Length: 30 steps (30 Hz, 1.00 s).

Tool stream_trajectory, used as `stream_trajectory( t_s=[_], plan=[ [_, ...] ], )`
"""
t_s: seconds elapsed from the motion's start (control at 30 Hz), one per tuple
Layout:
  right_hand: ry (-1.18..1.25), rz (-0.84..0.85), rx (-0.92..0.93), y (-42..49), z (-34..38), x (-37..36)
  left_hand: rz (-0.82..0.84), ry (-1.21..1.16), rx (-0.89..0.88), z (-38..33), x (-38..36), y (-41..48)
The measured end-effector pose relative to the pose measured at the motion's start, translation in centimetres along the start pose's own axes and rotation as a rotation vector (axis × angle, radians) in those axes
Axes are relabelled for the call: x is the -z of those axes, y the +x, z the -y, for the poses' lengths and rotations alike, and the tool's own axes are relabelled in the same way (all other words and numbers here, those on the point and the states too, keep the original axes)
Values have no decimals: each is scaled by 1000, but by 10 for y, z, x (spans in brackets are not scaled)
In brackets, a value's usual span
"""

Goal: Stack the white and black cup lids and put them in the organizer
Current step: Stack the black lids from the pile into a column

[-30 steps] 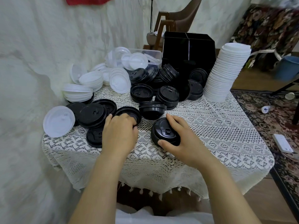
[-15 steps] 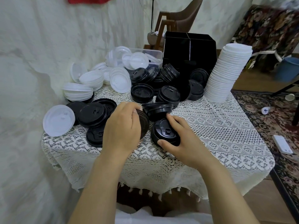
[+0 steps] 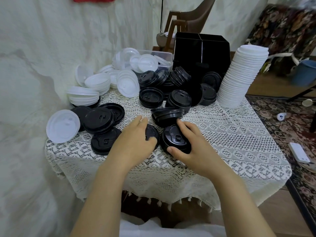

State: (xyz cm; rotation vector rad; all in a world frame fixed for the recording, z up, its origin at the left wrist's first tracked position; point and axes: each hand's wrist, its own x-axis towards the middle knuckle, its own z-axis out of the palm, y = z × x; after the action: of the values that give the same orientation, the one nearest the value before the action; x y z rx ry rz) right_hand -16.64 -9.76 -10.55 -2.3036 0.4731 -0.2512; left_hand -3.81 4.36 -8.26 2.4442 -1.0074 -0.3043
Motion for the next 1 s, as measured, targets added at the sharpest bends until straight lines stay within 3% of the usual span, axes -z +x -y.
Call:
stream_trajectory(
  t_s=[0.17, 0.43, 0.63, 1.0],
  plan=[
    [-7, 3, -4, 0, 0, 0, 93, 23, -7, -1, 9, -6],
    [-2, 3, -3, -1, 1, 1, -22, 93, 3, 6, 8, -4],
    [6, 5, -8, -1, 2, 1, 54, 86, -42, 7, 8, -4],
    [69, -15, -9, -1, 2, 4, -99, -106, -222, -3, 33, -18]
  ],
)
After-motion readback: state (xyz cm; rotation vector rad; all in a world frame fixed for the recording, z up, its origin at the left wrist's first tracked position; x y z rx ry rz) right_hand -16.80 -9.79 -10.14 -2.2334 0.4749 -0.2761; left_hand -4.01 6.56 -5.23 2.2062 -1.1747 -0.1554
